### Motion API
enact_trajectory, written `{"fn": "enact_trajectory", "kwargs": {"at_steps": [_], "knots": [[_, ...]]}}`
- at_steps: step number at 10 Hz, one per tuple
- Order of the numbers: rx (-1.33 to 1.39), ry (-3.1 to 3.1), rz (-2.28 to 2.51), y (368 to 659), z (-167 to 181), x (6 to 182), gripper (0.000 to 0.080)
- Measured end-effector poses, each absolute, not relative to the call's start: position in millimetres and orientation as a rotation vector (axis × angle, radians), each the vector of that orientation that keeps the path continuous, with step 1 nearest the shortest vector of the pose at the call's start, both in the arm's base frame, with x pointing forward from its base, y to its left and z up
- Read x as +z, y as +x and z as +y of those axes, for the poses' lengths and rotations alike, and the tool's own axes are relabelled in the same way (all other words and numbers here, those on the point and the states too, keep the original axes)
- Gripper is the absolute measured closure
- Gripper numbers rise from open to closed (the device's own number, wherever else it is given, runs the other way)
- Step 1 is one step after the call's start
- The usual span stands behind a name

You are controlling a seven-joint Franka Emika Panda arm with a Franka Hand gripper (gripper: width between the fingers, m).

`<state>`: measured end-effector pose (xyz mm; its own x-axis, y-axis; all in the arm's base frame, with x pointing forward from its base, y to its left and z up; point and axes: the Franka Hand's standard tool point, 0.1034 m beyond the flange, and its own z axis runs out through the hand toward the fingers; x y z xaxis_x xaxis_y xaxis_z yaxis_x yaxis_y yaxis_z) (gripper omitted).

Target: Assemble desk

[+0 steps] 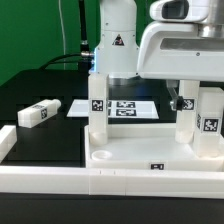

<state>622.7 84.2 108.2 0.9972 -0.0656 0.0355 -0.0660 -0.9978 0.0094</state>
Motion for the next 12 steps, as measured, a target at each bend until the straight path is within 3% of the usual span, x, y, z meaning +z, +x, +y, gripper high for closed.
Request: {"fn": "enact_trajectory", "kwargs": {"at_steps": [3, 5, 12], "knots": [[0.084, 3.133, 0.013, 618, 35, 135.6, 0.0150], [0.092, 3.119, 0.030, 617, -8, 140.3, 0.0150], [0.080, 3.122, 0.027, 614, -6, 140.0, 0.0150]]}}
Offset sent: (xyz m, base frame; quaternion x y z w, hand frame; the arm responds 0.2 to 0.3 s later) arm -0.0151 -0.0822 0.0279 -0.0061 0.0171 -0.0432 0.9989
